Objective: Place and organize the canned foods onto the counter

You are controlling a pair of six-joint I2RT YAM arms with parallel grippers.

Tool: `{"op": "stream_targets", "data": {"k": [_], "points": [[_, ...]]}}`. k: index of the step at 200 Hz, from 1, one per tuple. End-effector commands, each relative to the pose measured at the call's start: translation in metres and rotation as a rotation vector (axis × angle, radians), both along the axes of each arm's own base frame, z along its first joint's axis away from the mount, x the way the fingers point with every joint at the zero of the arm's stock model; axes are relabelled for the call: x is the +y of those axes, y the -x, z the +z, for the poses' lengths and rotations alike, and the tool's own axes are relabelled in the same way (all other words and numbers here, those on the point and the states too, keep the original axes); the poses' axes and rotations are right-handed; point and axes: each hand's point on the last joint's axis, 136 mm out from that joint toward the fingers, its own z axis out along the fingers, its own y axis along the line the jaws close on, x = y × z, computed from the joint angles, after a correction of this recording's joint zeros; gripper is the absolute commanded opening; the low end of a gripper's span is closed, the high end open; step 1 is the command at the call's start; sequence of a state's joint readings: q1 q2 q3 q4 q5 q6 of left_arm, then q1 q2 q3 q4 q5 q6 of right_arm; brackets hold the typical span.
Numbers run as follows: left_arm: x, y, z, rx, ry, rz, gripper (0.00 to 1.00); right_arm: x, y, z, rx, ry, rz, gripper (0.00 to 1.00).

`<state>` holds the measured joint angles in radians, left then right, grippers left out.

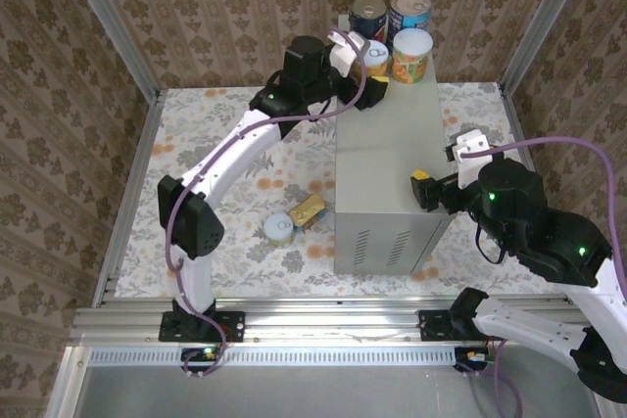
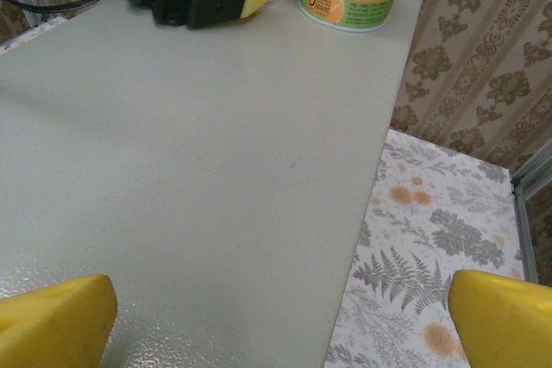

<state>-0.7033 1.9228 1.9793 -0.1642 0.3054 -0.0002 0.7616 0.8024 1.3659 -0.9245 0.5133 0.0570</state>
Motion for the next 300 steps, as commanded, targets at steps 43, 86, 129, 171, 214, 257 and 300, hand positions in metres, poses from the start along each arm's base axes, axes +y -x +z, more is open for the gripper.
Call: {"op": "stream_targets", "data": {"k": [43, 86, 129, 171, 214, 257, 300], "points": [[0.043, 0.026, -0.004, 0.038, -0.042, 0.071, 1.0, -0.002, -0.003, -0.004, 0.009, -0.004, -0.025, 1.0], [0.071, 0.019, -0.008, 0.05, -0.046, 0.148, 1.0, 0.001, -0.004, -0.005, 0.014, -0.009, -0.02, 1.0], [0.082, 0.002, -0.015, 0.063, -0.058, 0.201, 1.0, 0.0, -0.003, -0.003, 0.015, -0.015, -0.022, 1.0], [0.081, -0.011, -0.018, 0.08, -0.049, 0.201, 1.0, -0.001, -0.002, -0.003, 0.02, -0.017, -0.024, 1.0], [0.078, -0.018, -0.018, 0.088, -0.05, 0.193, 1.0, 0.001, -0.003, -0.003, 0.021, -0.014, -0.018, 1.0], [0.098, -0.01, -0.001, 0.073, -0.01, 0.211, 1.0, 0.011, -0.001, 0.008, 0.014, 0.001, 0.049, 1.0], [0.137, 0.021, 0.0, 0.112, -0.036, 0.224, 1.0, 0.031, -0.001, 0.022, 0.019, 0.023, 0.165, 1.0]]}}
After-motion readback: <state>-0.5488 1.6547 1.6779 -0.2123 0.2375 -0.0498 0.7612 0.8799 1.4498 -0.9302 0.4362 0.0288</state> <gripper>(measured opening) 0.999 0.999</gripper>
